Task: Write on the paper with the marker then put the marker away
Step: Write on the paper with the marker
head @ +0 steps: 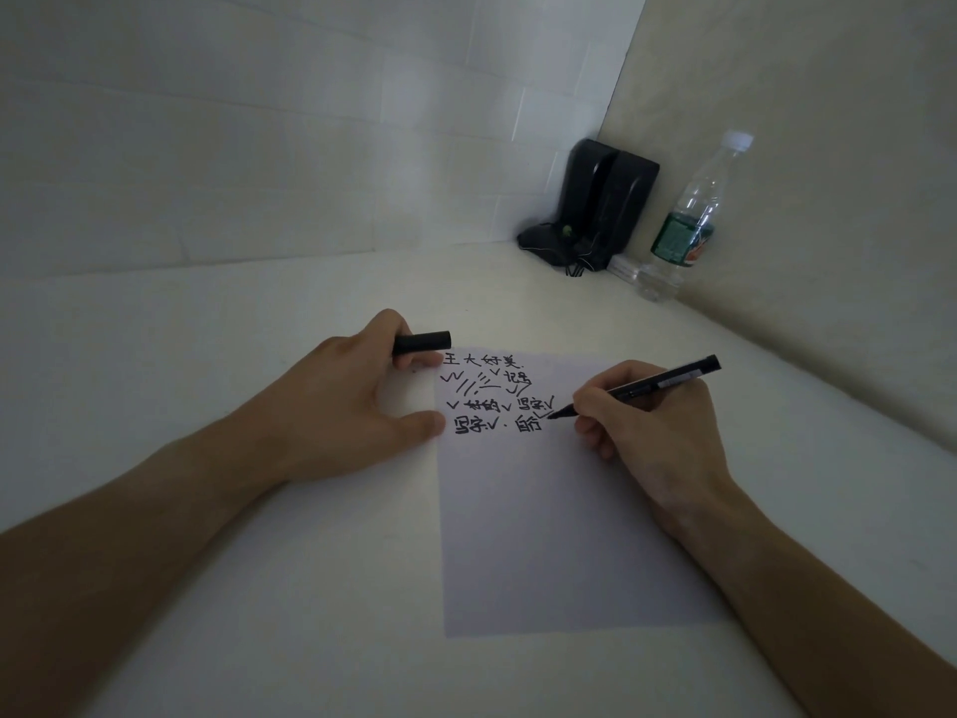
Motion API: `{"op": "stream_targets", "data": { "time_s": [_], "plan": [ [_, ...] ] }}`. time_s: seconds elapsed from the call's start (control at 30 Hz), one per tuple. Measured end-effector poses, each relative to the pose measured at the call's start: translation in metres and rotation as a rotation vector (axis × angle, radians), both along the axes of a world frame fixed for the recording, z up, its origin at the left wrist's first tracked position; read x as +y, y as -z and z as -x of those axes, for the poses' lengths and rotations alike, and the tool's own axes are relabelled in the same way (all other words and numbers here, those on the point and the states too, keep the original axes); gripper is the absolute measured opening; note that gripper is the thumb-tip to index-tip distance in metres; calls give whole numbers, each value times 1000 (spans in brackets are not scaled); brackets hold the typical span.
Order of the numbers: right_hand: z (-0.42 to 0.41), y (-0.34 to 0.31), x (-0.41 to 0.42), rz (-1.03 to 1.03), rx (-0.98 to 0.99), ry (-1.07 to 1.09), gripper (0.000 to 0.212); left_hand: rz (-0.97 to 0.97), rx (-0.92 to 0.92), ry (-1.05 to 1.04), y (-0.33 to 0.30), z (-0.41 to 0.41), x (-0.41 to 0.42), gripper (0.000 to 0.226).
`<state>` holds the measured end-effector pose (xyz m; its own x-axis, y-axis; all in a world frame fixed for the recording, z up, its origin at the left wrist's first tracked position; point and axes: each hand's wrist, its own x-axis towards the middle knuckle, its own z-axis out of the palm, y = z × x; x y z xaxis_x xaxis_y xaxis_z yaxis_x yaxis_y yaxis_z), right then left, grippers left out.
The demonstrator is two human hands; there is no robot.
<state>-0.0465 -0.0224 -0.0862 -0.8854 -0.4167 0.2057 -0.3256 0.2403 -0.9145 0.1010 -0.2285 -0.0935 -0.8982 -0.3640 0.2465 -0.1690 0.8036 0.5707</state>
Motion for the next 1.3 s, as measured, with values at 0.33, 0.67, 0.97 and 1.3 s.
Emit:
{"op": "stream_targets", "data": {
  "time_s": [0.33,0.67,0.97,1.3],
  "plan": [
    [2,2,0,-28,-5,2,10,8,7,-7,0,0,0,42],
    [0,1,-1,-52,-3,-18,5,8,-11,-6,0,1,0,44],
    [0,1,-1,-41,-4,-9,6,4,-3,0,0,1,0,44],
    [-5,-1,0,-2,15,-169,11,8,-3,2,-1,0,1,44]
  ]
}}
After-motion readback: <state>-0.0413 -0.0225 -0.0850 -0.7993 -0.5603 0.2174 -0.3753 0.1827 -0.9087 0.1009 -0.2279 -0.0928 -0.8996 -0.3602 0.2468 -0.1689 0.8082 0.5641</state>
